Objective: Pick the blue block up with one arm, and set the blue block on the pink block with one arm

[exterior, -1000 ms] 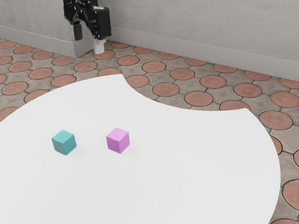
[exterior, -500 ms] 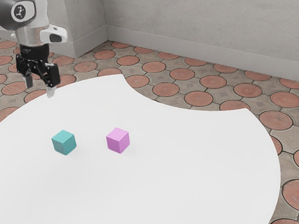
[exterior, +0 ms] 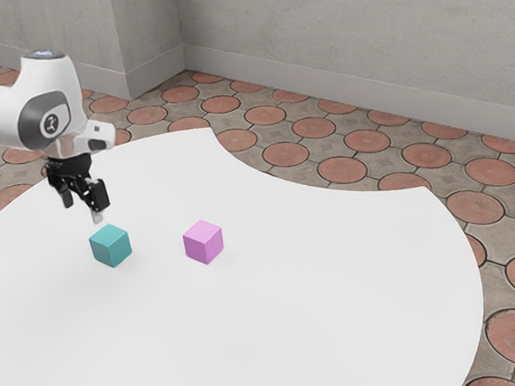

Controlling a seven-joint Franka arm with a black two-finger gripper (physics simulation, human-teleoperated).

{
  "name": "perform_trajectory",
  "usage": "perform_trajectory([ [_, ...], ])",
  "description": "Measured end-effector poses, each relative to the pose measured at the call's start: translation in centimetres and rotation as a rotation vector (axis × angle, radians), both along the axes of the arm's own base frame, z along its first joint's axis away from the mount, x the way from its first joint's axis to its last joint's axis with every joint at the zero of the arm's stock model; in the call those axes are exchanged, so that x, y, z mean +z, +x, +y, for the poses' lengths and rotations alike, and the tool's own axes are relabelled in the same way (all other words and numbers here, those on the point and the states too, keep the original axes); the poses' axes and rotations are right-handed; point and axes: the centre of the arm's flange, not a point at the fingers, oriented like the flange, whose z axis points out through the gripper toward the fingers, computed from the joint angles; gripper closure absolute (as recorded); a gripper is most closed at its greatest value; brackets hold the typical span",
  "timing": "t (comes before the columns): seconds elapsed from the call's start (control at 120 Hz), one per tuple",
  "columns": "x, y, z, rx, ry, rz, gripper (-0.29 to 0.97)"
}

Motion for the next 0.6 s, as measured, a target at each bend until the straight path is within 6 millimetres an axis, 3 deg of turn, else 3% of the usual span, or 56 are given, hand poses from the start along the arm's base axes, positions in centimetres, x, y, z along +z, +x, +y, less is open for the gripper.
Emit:
perform_trajectory([
  [0.258, 0.6, 0.6, 1.3, -0.042, 0.020, -0.072, 0.00],
  [0.358, -0.2, 0.7, 1.8, -0.051, 0.021, -0.069, 0.00],
  [0.458, -3.2, 1.1, 2.7, -0.056, 0.018, -0.038, 0.00],
  [0.6, -7.2, 0.8, 6.3, -0.016, 0.010, -0.014, 0.00],
])
